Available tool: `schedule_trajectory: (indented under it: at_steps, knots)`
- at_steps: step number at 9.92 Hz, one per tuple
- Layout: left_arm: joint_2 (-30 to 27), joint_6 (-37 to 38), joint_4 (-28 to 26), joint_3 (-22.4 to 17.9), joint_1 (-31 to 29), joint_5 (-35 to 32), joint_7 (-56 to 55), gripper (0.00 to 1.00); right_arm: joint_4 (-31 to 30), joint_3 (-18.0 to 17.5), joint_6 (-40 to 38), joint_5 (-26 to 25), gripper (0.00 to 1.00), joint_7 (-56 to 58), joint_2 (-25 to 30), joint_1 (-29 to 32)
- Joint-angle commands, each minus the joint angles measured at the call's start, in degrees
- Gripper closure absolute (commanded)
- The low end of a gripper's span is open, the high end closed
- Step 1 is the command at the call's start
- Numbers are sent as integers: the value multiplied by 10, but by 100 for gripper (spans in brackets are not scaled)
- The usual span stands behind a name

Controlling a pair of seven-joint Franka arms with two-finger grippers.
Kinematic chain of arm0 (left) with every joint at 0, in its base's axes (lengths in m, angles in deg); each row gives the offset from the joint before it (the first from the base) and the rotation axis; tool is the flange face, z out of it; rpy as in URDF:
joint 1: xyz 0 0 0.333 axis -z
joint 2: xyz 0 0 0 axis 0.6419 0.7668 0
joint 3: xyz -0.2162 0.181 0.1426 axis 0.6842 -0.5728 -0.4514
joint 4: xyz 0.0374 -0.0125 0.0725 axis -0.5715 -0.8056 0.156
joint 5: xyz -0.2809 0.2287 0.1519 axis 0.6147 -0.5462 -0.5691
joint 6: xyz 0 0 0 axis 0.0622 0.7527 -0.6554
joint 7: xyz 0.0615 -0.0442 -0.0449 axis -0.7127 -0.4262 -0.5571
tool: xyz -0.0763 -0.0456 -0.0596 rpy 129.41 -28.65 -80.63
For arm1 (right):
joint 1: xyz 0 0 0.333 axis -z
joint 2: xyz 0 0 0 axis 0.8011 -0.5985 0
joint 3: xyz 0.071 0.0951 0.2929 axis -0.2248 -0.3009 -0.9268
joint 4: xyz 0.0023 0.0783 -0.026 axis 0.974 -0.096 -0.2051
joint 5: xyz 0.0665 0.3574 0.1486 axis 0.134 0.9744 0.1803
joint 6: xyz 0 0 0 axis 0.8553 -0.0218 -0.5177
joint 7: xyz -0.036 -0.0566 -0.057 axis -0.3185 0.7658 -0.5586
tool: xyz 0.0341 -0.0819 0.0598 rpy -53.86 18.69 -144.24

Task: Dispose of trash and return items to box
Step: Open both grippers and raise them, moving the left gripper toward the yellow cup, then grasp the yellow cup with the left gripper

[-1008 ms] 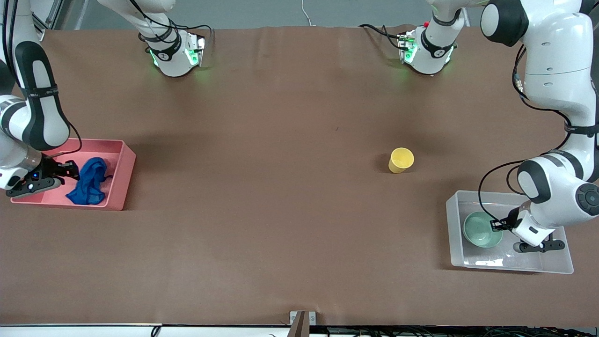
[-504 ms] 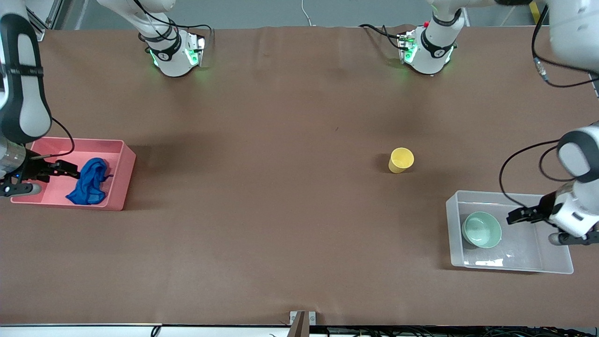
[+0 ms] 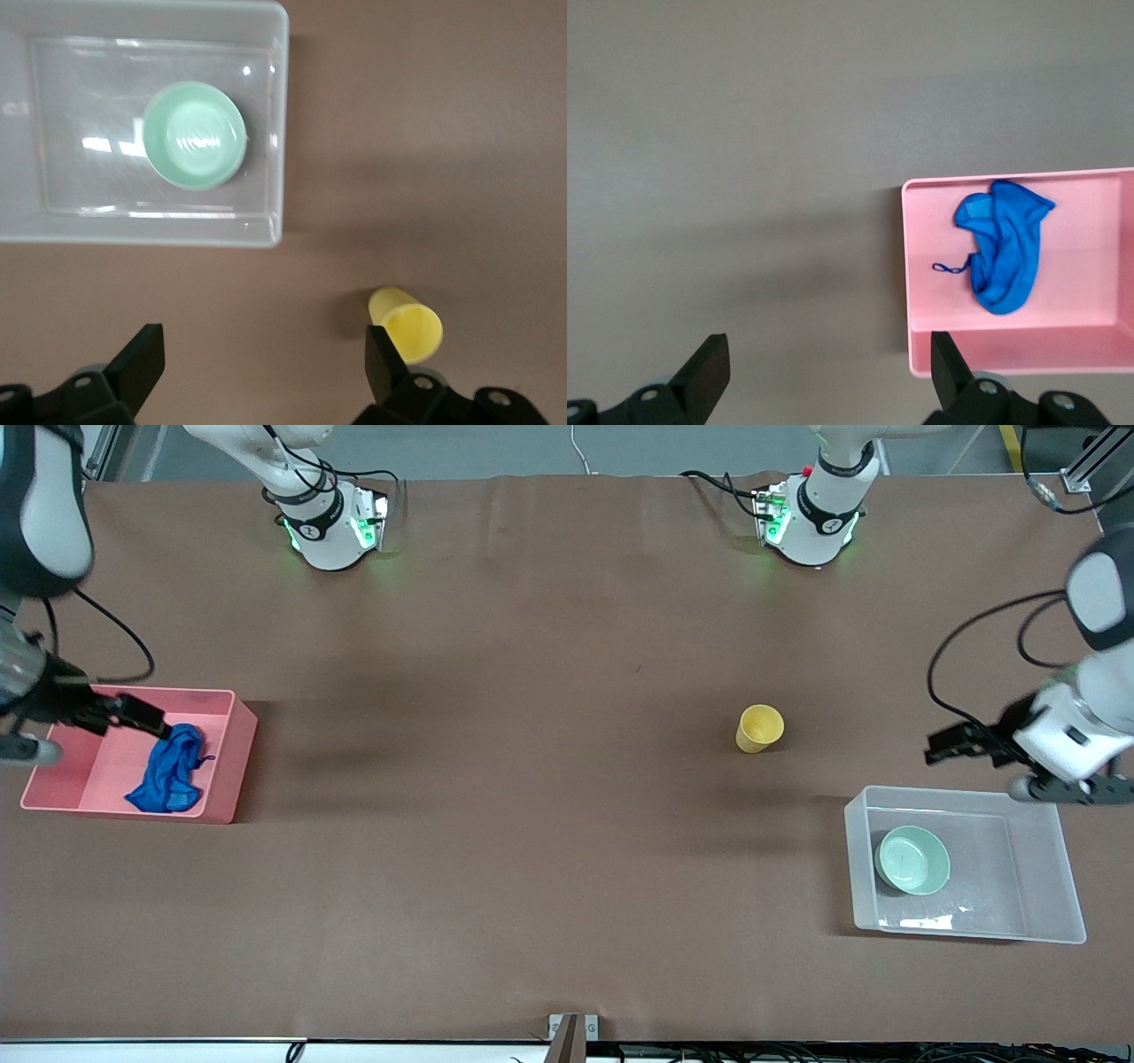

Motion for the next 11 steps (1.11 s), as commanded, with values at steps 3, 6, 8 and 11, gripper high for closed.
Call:
schedule_trajectory:
  at_steps: [3,6,8,11]
  knots:
    - [-60,-148,-224,81,-2,-20,-67,2,129,1,-143,-19,0,-106,33,4]
    - [-18,-275,-309,121,-1,-20,-90,9,105,14,-147,-13,0,-36,40,-9]
    - [32,-282,-310,137,0,-20,-90,15,108,13,-151,-20,0,-28,41,-17]
    - [98,-347,-310,137,0,-35,-90,34,108,14,-161,-29,0,-27,40,-23]
